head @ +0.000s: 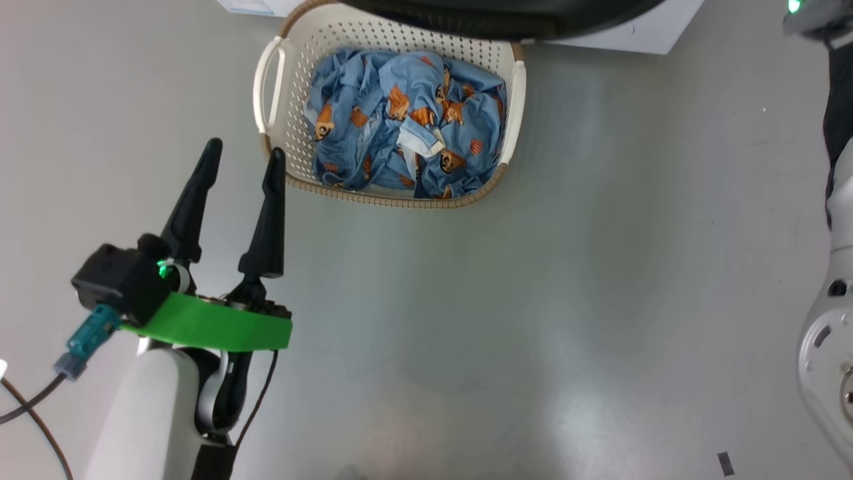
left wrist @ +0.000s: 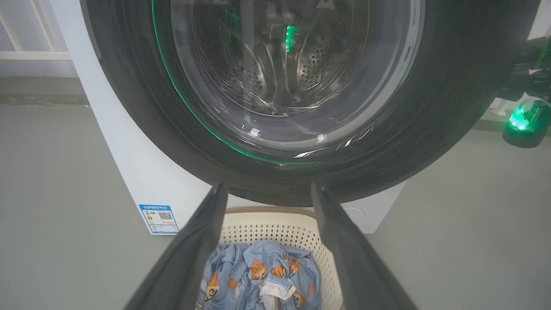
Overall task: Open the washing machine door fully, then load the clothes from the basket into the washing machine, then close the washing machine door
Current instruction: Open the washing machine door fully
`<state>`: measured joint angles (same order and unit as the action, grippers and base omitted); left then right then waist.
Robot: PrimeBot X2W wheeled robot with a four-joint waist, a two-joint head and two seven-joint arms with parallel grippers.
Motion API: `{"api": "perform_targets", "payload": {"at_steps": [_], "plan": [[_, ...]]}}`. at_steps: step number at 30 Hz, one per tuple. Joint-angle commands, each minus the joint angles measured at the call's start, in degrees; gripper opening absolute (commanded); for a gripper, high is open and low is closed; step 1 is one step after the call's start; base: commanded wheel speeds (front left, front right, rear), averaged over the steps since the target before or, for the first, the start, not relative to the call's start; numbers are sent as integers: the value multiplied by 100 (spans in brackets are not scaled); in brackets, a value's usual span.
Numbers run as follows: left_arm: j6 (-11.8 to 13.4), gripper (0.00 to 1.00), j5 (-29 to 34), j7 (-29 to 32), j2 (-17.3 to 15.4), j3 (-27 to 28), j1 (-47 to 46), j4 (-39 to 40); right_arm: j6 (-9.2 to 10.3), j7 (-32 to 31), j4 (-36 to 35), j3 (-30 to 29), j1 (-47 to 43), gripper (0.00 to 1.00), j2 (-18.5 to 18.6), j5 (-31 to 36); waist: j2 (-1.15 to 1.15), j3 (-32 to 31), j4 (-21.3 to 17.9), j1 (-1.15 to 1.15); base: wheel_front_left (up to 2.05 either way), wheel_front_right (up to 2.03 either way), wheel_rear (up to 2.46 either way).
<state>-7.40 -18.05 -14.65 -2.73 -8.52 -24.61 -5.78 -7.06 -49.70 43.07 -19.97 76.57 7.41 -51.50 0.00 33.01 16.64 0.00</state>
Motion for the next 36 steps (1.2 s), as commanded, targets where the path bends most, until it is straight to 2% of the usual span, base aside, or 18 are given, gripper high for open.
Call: {"api": "perform_targets", "payload": {"at_steps": [1,7,16,27,36], "plan": [[-9,100,29,-35,-201,196,94,174,-43,-243,-196,158,-129,0,-453,-134,0,-64,-9,0,0,0,0],[-9,100,54,-35,-242,220,195,206,-43,-721,-477,173,-508,0,-453,-351,0,-243,-41,0,0,0,0],[-9,100,89,-35,-289,231,342,300,-43,-1264,-937,492,-1159,0,-453,-914,0,-514,-67,0,0,0,0],[-9,100,100,-35,-314,252,492,364,-43,-1548,-1353,894,-1897,0,-453,-1336,0,-818,-42,0,0,0,0],[-9,100,89,-35,-321,226,564,391,-43,-1536,-1560,1503,-2521,0,-453,-1903,0,-1010,48,0,0,0,0]]}}
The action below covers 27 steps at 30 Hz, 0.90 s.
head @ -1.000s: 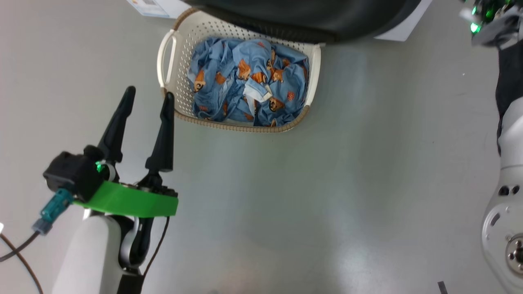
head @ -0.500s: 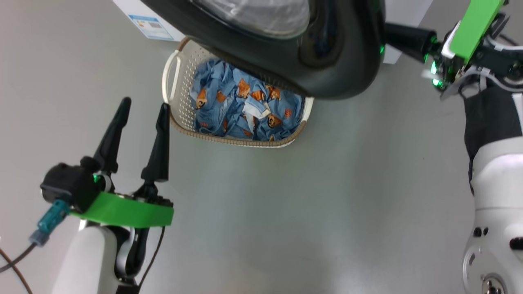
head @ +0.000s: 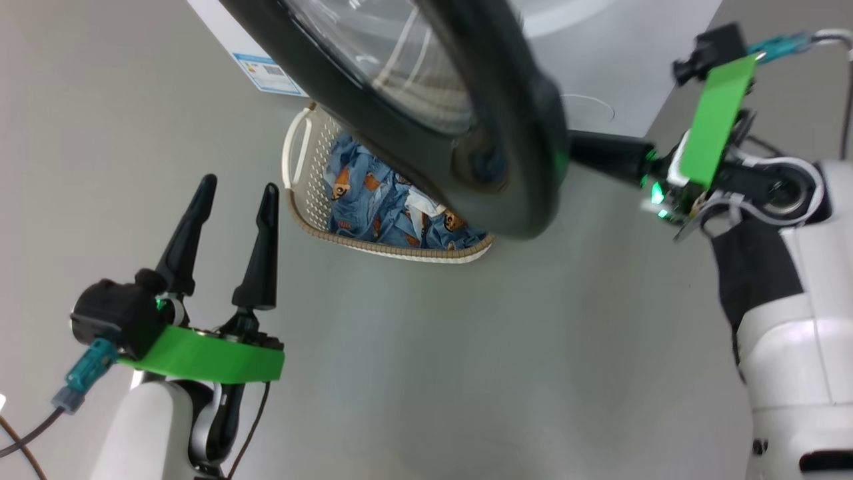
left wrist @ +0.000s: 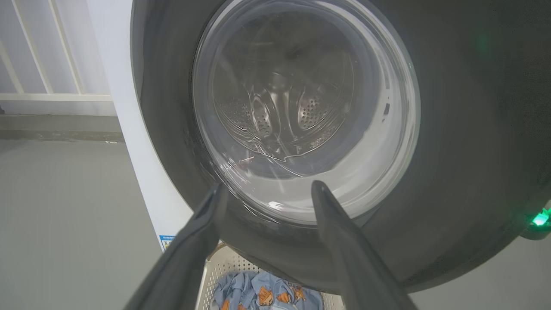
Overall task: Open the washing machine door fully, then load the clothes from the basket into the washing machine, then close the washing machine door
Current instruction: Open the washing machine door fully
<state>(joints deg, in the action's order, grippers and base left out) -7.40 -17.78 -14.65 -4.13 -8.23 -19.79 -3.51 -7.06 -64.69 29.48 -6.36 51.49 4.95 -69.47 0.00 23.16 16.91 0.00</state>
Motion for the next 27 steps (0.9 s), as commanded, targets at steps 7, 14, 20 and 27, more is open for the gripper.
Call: {"api": "perform_targets", "payload": {"at_steps": [7,14,20,27], "plan": [[-9,100,62,-35,-196,174,137,143,-43,98,-461,837,-540,0,-207,-634,0,-185,56,0,0,0,0],[-9,100,44,-35,-229,191,217,149,-43,518,-794,1599,-988,0,-207,-1093,0,-272,56,0,0,0,0],[-9,100,53,-35,-260,225,267,161,-43,833,-894,1982,-1054,0,-207,-1251,0,-260,24,0,0,0,0],[-9,100,54,-35,-243,201,245,148,-43,1212,-879,2524,-1021,0,-207,-1616,0,-262,10,0,0,0,0]]}}
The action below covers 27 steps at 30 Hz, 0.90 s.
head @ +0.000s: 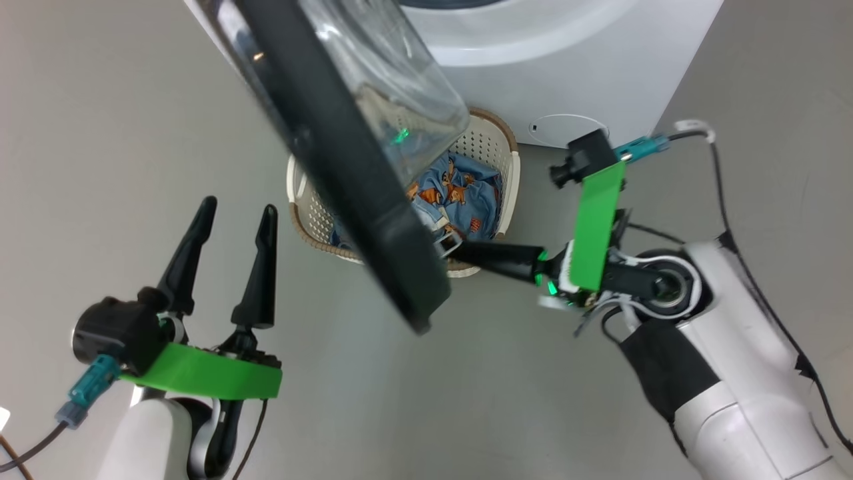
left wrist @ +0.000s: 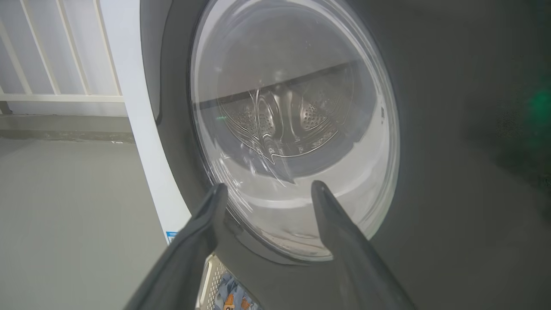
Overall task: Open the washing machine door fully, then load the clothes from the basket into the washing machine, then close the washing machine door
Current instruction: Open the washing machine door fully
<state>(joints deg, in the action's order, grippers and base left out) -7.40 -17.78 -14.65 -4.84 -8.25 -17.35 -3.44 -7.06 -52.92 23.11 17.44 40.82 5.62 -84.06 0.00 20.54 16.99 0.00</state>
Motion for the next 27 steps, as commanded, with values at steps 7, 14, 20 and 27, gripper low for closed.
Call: {"api": "perform_targets", "payload": {"at_steps": [7,14,20,27], "plan": [[-9,100,47,-35,-155,171,-25,100,-43,486,-127,825,156,0,-274,-542,0,-31,32,0,0,0,0],[-9,100,39,-35,-144,188,6,63,-43,899,-39,1198,260,0,-274,-836,0,-96,45,0,0,0,0],[-9,100,55,-35,-173,247,78,50,-43,1131,4,1125,216,0,-254,-867,0,-215,-50,0,0,0,0],[-9,100,75,-35,-235,312,176,14,-43,1352,-88,929,-43,0,-99,-901,0,-420,-209,0,0,0,0]]}}
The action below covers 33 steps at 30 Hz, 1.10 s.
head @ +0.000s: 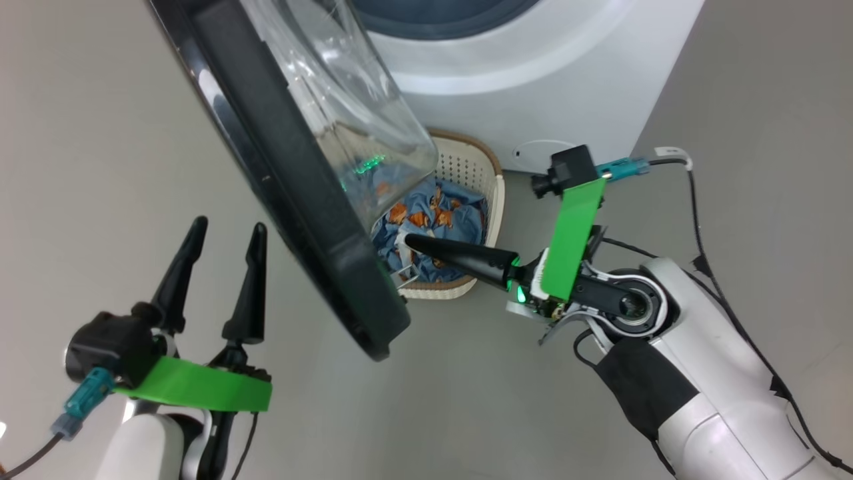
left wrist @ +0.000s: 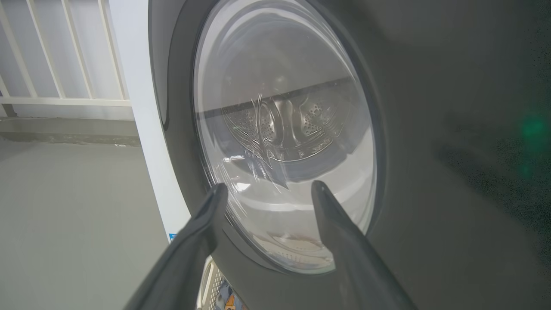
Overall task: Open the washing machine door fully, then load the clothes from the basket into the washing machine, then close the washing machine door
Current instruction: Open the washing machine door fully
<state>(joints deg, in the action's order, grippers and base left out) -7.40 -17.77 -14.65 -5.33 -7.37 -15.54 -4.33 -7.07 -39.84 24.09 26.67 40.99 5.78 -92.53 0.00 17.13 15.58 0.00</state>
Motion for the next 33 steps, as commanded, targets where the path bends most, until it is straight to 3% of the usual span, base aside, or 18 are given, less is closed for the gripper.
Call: {"api": "perform_targets", "payload": {"at_steps": [1,30,31,32,33], "plan": [[-9,100,78,-35,-196,236,12,95,-42,73,-210,-20,-108,0,-90,-60,0,-112,-90,0,0,0,0],[-9,100,181,-35,-374,650,732,103,-42,656,-922,-570,-1272,0,163,-229,0,-924,-677,0,0,0,0],[-9,100,184,-35,-372,666,751,106,-42,708,-947,-595,-1297,15,183,-194,0,-938,-700,0,0,0,0],[-9,100,187,-35,-368,684,768,108,-42,771,-965,-620,-1323,40,195,-155,0,-957,-727,0,0,0,0],[-9,100,191,-35,-364,696,784,111,-42,853,-982,-652,-1348,83,207,-108,0,-973,-748,0,0,0,0]]}}
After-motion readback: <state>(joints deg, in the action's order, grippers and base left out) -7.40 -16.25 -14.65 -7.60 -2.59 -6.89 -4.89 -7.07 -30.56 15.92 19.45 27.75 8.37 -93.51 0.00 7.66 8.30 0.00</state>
